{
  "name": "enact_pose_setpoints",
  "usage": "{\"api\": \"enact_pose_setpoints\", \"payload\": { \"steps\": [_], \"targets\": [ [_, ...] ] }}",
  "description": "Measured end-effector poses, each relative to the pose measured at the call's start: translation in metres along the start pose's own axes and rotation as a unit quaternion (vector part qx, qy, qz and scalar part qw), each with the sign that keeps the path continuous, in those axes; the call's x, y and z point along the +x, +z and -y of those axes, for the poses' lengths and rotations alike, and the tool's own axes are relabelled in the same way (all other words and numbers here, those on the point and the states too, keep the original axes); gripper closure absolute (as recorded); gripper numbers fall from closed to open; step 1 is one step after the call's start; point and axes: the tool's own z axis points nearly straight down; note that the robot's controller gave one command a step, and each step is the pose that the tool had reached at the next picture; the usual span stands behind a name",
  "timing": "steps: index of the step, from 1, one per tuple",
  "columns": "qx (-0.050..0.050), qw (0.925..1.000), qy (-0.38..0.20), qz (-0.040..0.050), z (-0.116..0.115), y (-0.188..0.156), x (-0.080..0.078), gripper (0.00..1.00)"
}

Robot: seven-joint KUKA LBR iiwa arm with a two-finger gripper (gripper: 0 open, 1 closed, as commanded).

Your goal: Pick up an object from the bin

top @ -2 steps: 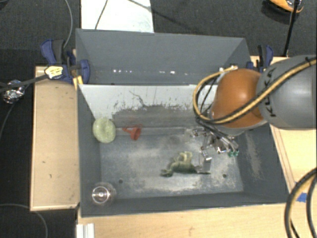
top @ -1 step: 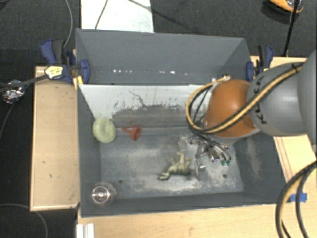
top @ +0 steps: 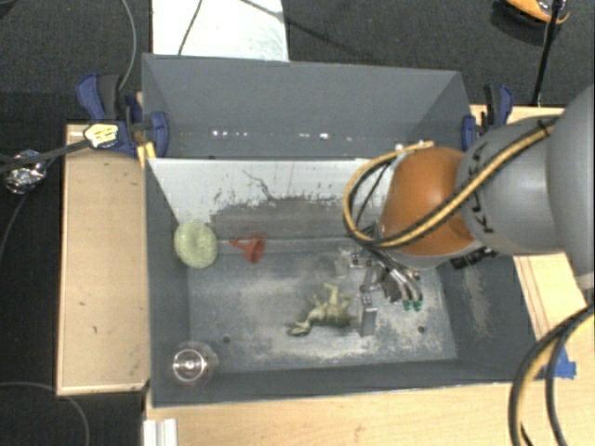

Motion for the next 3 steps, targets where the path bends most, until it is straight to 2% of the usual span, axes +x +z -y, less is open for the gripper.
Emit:
{"api": "enact_pose_setpoints", "payload": {
  "steps": [1,2,3],
  "targets": [
    [0.0,0.9959,-0.09,-0.0014,-0.003,0.0,0.006,0.0],
    [0.001,0.99,-0.141,-0.0012,-0.012,0.001,0.008,0.0],
    [-0.001,0.9942,-0.108,-0.0015,-0.059,0.0,0.014,1.0]
  ]
}}
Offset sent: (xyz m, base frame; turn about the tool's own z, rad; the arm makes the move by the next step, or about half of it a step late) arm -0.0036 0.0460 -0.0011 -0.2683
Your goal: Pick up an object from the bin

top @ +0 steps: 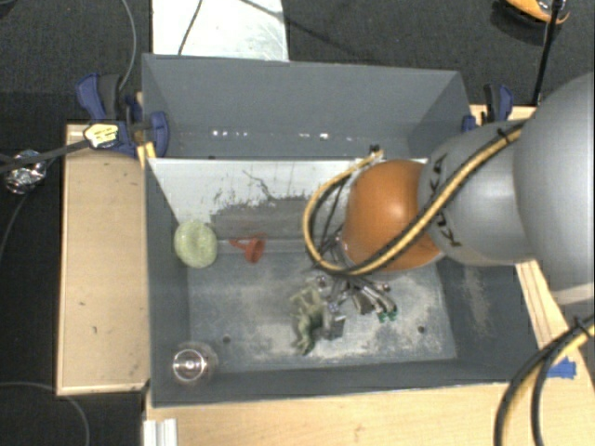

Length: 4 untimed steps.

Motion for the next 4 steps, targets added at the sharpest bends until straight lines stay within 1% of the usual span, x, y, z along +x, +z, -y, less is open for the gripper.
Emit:
{"api": "enact_pose_setpoints", "payload": {
  "steps": [2,3,4],
  "targets": [
    [0.0,1.0,-0.002,0.0001,0.0004,0.0001,-0.0001,1.0],
    [0.001,0.9998,-0.021,0.0022,-0.0029,0.0002,-0.0028,1.0],
    [0.0,0.9996,-0.027,0.0024,-0.0052,0.0004,-0.0059,1.0]
  ]
}}
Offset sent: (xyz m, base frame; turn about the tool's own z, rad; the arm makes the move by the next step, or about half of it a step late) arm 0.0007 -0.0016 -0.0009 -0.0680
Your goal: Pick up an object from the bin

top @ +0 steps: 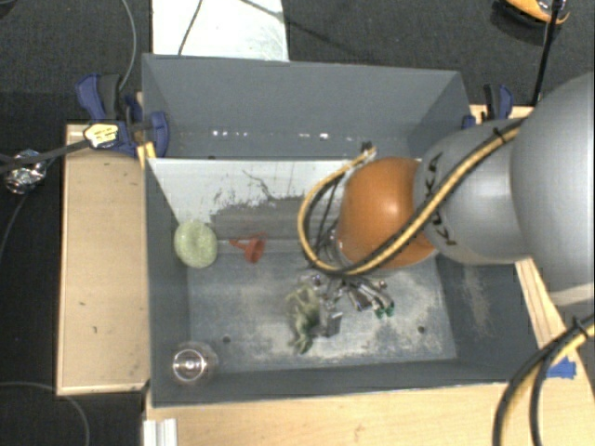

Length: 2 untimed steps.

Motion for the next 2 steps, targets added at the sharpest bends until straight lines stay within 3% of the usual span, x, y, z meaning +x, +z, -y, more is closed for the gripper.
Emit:
{"api": "enact_pose_setpoints", "payload": {
  "steps": [2],
  "targets": [
    [0.0,0.9999,-0.011,-0.0009,0.0,-0.0033,0.0031,1.0]
  ]
}}
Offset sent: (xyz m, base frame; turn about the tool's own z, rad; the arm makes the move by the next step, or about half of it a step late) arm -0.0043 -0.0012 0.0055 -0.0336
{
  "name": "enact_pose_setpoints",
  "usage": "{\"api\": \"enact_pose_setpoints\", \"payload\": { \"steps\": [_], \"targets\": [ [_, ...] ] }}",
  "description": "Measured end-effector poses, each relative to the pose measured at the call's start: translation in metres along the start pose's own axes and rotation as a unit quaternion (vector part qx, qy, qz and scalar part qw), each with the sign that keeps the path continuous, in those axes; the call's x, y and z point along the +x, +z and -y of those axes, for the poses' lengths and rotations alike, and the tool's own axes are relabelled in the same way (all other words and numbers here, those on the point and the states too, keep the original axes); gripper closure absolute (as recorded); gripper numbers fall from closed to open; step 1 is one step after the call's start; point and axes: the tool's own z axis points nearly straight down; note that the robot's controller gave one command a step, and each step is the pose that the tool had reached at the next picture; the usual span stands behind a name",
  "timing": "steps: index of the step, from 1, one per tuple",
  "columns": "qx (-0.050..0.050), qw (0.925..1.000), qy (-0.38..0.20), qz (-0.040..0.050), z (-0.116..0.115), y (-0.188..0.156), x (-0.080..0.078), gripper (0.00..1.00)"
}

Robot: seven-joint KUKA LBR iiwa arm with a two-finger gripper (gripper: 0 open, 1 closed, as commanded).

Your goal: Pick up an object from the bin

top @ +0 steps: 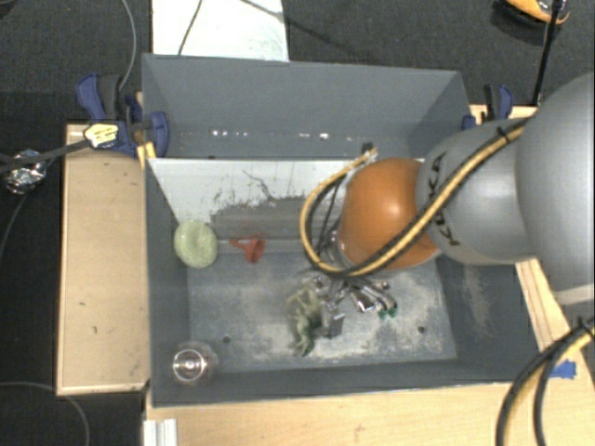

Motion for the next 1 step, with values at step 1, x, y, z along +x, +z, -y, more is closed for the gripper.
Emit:
{"api": "enact_pose_setpoints", "payload": {
  "steps": [1],
  "targets": [
    [0.0,0.9999,-0.012,0.0017,-0.0004,-0.0007,-0.0014,1.0]
  ]
}}
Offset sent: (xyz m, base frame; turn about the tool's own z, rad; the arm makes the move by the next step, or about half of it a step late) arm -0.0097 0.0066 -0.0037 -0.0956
